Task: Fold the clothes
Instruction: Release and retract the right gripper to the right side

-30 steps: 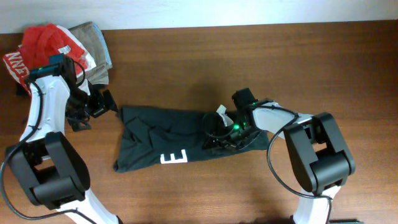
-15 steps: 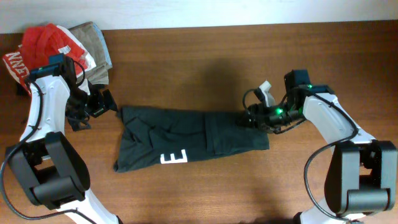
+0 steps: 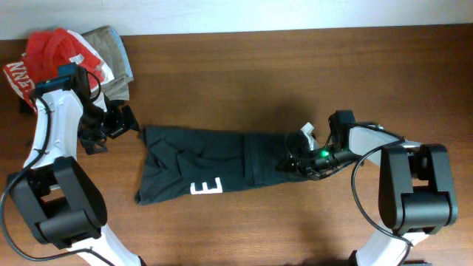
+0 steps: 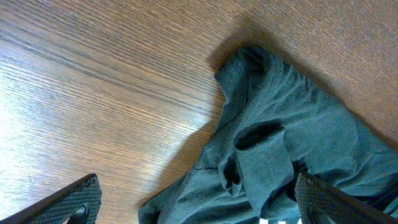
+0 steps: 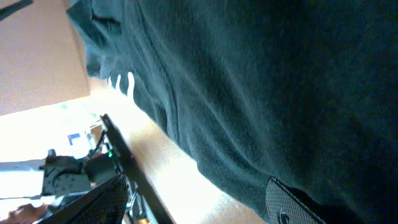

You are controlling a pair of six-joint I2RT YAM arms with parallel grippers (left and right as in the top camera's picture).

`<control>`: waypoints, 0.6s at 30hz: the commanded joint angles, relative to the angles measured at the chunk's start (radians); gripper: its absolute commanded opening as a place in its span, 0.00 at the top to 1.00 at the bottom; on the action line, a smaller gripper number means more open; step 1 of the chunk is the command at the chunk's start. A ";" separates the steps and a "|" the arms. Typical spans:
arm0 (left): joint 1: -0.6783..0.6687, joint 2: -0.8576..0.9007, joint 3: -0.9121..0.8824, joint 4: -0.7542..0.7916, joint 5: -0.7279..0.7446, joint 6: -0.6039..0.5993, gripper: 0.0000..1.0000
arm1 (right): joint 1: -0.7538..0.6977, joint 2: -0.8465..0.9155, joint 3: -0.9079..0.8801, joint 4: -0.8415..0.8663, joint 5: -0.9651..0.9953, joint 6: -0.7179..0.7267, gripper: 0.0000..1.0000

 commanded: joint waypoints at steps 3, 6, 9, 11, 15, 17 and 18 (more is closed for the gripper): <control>-0.005 -0.008 -0.006 0.002 -0.005 0.010 0.01 | -0.083 -0.166 0.186 -0.138 0.203 0.056 0.18; -0.005 -0.008 -0.006 0.002 -0.005 0.010 0.01 | -0.164 -0.206 0.294 -0.234 0.380 0.147 0.01; -0.010 -0.001 -0.007 0.002 -0.005 0.011 0.01 | -0.270 -0.208 0.386 -0.276 0.530 0.173 0.01; -0.010 0.008 -0.007 0.001 -0.005 0.027 0.01 | -0.325 -0.208 0.397 -0.270 0.567 0.173 0.01; 0.008 0.019 -0.007 0.007 -0.012 0.051 0.01 | -0.436 -0.208 0.397 -0.269 0.611 0.173 0.01; 0.025 0.020 -0.007 0.026 0.000 0.075 0.01 | -0.477 -0.208 0.397 -0.268 0.630 0.173 0.01; 0.030 0.023 -0.008 0.035 0.027 0.111 0.01 | -0.492 -0.207 0.397 -0.268 0.630 0.173 0.02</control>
